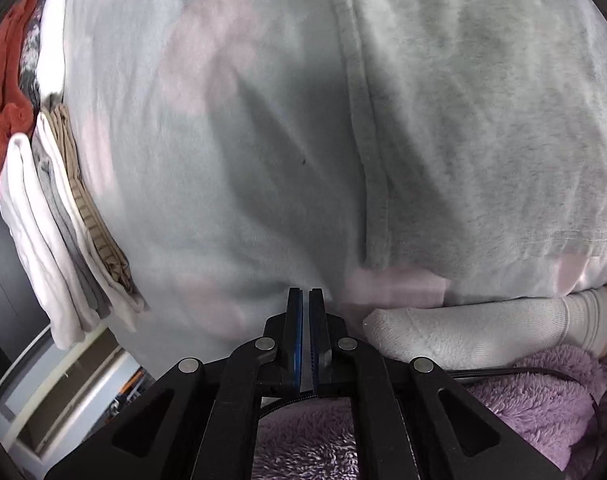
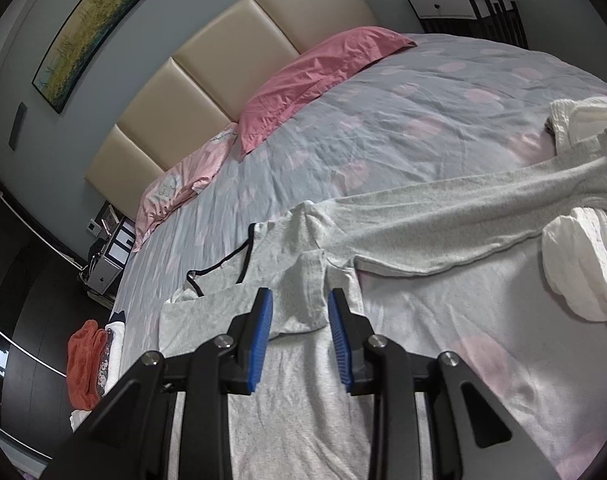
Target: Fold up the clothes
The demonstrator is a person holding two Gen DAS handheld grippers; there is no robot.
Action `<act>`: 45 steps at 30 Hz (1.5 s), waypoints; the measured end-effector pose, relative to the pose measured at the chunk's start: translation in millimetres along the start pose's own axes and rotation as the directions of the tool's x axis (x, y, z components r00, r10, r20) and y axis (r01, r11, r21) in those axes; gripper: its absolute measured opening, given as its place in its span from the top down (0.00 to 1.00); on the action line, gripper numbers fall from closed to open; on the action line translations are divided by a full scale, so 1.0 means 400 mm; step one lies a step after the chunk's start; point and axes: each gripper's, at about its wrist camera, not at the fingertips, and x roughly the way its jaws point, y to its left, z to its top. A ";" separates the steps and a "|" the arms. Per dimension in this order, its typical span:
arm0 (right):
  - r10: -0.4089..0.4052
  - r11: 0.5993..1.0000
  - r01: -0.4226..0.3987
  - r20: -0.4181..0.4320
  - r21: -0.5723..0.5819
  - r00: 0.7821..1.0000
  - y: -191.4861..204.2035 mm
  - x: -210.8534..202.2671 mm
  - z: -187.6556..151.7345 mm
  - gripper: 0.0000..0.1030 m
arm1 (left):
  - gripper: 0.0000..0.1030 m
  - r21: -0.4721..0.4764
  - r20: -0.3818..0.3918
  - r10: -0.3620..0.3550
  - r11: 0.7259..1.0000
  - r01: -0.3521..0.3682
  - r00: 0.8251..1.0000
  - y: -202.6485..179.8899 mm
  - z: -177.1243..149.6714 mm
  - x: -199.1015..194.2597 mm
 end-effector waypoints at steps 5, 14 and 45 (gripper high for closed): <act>-0.026 0.998 0.026 -0.014 0.049 1.000 -0.030 0.025 0.006 0.73 | 0.94 -0.008 0.077 0.031 1.000 -0.031 0.997 0.033 0.034 -0.060; -0.078 0.995 0.075 -0.051 -0.067 0.996 0.024 0.145 0.018 0.73 | 0.91 -0.103 0.436 -0.053 0.989 0.108 0.898 0.158 0.286 -0.322; -0.152 0.987 0.146 -0.084 -0.070 0.985 -0.001 0.336 0.083 0.73 | 0.71 -0.267 0.581 -0.275 0.825 0.498 0.766 0.312 0.902 -0.243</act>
